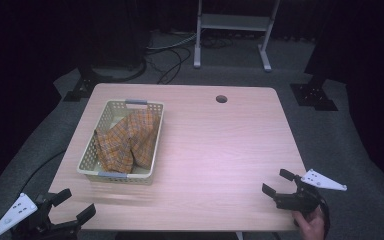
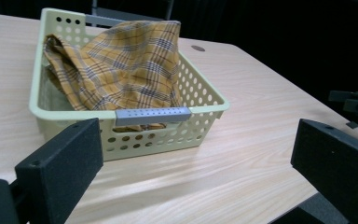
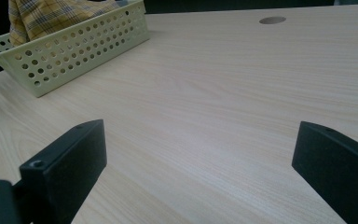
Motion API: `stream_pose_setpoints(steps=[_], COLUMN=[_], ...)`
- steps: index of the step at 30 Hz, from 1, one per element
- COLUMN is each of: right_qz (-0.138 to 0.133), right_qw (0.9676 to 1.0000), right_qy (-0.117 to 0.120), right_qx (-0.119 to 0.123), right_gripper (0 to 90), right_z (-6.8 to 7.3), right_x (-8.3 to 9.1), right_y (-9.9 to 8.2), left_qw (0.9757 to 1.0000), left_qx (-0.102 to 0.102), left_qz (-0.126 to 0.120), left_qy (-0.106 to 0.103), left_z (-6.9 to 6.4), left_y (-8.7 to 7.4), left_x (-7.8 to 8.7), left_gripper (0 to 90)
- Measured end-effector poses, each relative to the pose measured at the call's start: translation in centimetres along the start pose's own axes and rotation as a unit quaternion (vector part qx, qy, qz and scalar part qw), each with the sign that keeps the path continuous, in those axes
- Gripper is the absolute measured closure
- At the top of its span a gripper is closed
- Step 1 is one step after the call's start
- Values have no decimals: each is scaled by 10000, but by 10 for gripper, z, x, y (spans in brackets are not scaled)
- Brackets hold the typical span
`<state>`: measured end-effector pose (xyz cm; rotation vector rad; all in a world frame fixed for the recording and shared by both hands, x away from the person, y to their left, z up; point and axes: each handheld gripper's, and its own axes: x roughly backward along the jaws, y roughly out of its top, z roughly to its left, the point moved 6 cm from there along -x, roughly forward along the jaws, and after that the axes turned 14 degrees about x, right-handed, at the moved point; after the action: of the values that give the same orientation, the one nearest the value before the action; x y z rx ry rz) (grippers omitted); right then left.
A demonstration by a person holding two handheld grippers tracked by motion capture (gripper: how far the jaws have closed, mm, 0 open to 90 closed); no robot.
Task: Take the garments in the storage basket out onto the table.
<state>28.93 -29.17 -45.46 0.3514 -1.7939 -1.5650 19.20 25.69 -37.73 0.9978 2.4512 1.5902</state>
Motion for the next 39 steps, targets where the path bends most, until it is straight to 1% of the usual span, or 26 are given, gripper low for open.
stream_pose_setpoints(steps=[2,4,9,11,14,20,28,39], right_qz=[-3,6,10,18,24,3,9,-11], right_qw=[10000,10000,10000,10000,10000,10000,10000,9999], right_qy=[-2,-4,-3,-7,-18,-75,-90,-110], right_qx=[6,-12,-15,-10,-7,-12,-9,39], right_gripper=[29,28,29,29,29,29,28,29], right_z=[0,0,0,0,0,-2,-2,0], right_x=[-1,-1,-3,-3,-3,1,2,4], right_y=[0,-1,-1,-1,-1,-1,-1,1], left_qw=[10000,10000,9999,9999,9997,9996,9993,9979], left_qx=[-29,-2,-47,-92,-96,-96,-158,-313], left_qz=[19,-1,69,111,173,215,267,471], left_qy=[-25,-99,-117,-94,-125,-149,-191,-322], left_z=[0,-1,0,1,2,2,2,1], left_y=[1,2,5,5,4,3,6,12], left_x=[-2,-3,-7,-8,-11,-14,-19,-34], left_gripper=[22,22,22,22,22,22,22,22])
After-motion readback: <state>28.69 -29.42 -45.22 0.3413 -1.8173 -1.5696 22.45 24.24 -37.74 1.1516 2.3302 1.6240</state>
